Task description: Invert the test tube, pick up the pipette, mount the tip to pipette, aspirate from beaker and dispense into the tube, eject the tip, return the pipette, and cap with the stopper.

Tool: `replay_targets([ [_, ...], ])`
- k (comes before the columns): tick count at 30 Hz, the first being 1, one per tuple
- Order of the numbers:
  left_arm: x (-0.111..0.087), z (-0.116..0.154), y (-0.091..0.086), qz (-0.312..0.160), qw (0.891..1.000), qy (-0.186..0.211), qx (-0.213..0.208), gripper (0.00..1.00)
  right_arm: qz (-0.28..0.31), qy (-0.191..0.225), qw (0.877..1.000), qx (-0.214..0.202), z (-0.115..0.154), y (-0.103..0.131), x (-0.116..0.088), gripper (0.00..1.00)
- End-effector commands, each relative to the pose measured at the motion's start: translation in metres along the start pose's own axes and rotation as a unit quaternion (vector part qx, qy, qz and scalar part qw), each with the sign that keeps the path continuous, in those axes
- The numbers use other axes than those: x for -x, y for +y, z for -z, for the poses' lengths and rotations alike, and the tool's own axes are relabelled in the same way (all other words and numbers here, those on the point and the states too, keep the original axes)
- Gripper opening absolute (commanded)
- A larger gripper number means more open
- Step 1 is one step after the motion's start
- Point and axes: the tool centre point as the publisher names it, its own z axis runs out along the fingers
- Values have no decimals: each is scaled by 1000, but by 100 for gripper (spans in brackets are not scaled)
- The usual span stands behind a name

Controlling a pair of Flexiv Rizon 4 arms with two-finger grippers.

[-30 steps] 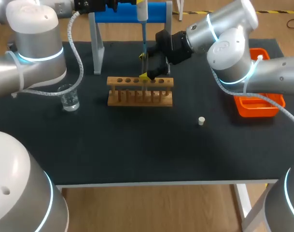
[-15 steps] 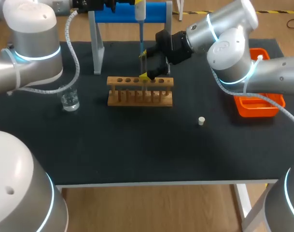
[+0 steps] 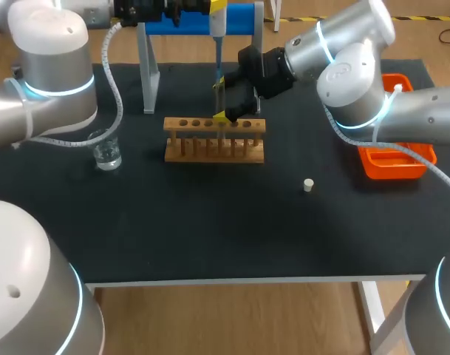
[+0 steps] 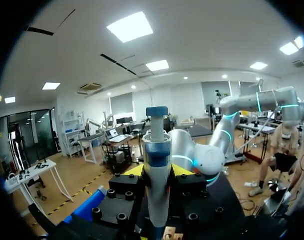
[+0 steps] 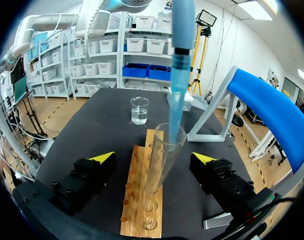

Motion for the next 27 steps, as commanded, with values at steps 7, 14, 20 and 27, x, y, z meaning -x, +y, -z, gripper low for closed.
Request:
replay_targets([
  [7,1,-9,0,6,1000,9,11,0,-1,2,1000,-2,1,0,1,100],
  [14,2,-12,3,12,1000,10,10,0,-1,2,1000,-2,1,0,1,100],
  [20,3,-15,7,17,1000,13,12,0,-1,2,1000,-2,1,0,1,100],
  [27,3,-17,12,21,1000,14,17,0,-1,2,1000,-2,1,0,1,100],
])
